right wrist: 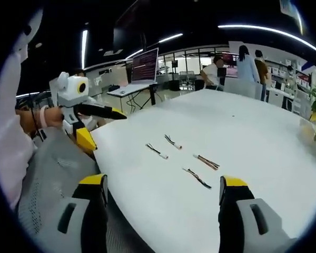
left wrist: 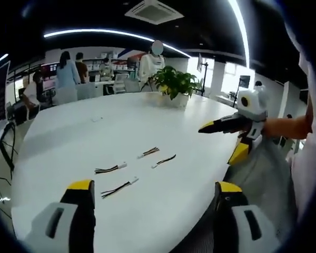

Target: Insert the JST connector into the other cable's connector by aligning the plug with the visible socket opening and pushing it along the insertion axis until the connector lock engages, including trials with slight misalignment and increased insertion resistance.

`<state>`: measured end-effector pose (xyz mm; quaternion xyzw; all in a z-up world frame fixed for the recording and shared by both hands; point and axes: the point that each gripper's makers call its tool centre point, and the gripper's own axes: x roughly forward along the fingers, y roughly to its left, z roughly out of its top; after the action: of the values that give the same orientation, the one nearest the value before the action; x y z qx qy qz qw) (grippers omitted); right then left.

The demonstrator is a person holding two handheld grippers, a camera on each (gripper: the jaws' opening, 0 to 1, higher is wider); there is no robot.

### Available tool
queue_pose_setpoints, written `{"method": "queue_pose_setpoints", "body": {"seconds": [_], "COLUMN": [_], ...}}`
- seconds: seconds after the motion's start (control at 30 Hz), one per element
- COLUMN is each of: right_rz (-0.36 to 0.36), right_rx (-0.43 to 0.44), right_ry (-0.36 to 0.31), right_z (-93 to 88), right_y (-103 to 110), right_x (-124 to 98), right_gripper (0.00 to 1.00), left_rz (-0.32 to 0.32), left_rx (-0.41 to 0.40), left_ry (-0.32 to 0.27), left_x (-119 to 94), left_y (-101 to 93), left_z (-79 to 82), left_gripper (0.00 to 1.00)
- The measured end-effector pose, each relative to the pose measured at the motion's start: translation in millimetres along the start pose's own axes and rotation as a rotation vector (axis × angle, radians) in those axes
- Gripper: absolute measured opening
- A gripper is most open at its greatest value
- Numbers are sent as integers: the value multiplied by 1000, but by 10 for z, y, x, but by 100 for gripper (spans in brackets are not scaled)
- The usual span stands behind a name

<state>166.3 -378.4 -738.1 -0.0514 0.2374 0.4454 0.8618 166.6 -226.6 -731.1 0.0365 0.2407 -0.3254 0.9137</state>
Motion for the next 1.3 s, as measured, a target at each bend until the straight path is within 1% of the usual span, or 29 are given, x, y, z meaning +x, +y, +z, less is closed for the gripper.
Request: {"method": "queue_pose_setpoints", "body": {"seconds": [0.07,0.13,0.2,0.33,0.5,0.57,0.6,0.67,0.8,1.0,1.07,1.13,1.17,1.23,1.3], "right_rz": [4,2,-3,-3,15,10,8,6,0,-9,-15,-15,-16,-19,-20], "right_rx": [13,13,-10,-43,-10,-15,-21,-25,-37,-53,-65,-73,-75,-87,-90], "right_ry": [-12,-12,-9,-7,-35,-38,-36,-32,-24,-25,-24,-25,-26,-23,-19], "right_z": [41,68,95,155,250,267,269,274,273,321,346,374,384,400,411], "right_y": [-22,-47,-77,-129,-161,-182,-190,-210,-251,-346,-380,-405,-416,-442,-461], "right_x": [-7,-14,-23,-22,-14,-8,-5,3,33,58,67,75,78,84,90], "right_gripper": [86,86,86,86,84,85,85,84,83,82,82,82,82,82,82], "left_rz": [4,16,29,52,57,65,78,76,70,62,63,72,70,57,35], "left_rx": [11,31,60,103,101,89,98,111,99,131,148,196,200,189,149], "left_ry": [-6,0,4,-18,-44,-48,-58,-55,-63,-63,-55,-29,-14,-21,-64], "left_x": [-7,-19,-32,-45,-56,-53,-49,-33,10,72,96,125,143,157,168], "left_y": [34,88,150,258,355,390,420,442,483,547,574,624,635,637,606], "left_z": [22,35,62,137,227,240,258,267,304,376,372,339,316,340,427], "left_gripper": [94,94,95,96,97,97,97,96,95,95,95,95,95,95,95]}}
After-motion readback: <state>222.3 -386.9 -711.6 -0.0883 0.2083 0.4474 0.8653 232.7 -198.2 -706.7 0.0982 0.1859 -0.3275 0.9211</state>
